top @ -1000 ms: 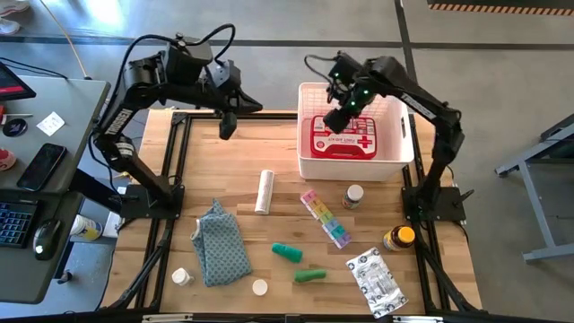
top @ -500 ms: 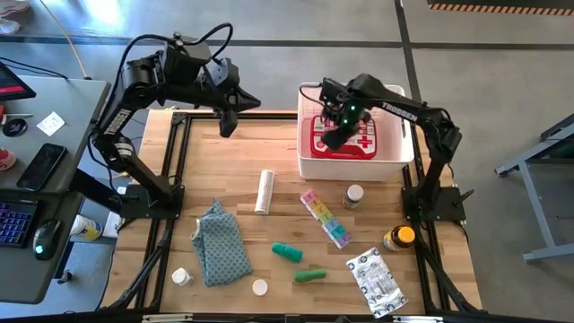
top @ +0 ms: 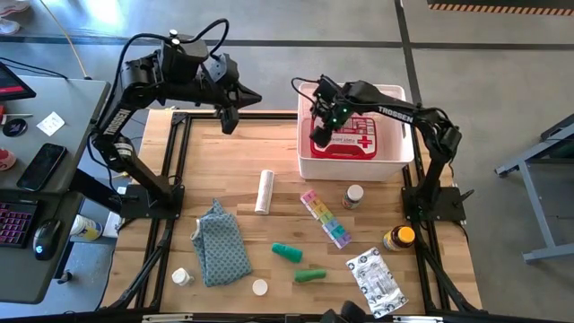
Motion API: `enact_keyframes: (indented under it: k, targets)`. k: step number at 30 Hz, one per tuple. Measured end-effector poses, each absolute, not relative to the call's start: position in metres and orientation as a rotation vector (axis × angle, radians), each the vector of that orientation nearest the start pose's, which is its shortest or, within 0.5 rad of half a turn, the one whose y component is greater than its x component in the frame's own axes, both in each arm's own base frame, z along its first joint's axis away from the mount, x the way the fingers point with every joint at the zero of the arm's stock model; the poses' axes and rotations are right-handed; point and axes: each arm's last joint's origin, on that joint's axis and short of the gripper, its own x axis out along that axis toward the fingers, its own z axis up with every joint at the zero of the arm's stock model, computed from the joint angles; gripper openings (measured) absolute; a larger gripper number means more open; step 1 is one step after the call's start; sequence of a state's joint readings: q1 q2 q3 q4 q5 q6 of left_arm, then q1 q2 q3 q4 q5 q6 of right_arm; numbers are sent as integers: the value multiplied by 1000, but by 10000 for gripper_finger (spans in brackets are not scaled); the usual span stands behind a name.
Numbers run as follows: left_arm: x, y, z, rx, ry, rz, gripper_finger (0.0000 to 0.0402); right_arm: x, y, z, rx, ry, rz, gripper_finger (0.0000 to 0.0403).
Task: Pick & place medical supplies in basket/bin
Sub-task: Put the red first aid kit into the white bin
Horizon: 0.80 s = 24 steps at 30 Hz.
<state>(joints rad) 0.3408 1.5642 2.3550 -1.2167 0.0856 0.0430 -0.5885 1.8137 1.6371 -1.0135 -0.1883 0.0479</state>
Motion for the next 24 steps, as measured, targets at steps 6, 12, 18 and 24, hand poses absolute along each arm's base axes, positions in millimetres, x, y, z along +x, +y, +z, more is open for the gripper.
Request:
enact_keyframes:
  k: [6,12,18,24]
  targets:
    - [220,77,543,-34,444,305,34,322,-210,277,423,1082,-409,194]
    - [219,79,541,-50,466,366,35,335,-203,254,342,1181,-332,178]
    - [219,79,541,-50,466,374,54,342,-204,243,199,1219,-296,164]
    - [219,79,542,-71,454,380,33,344,-215,232,154,1224,-265,143]
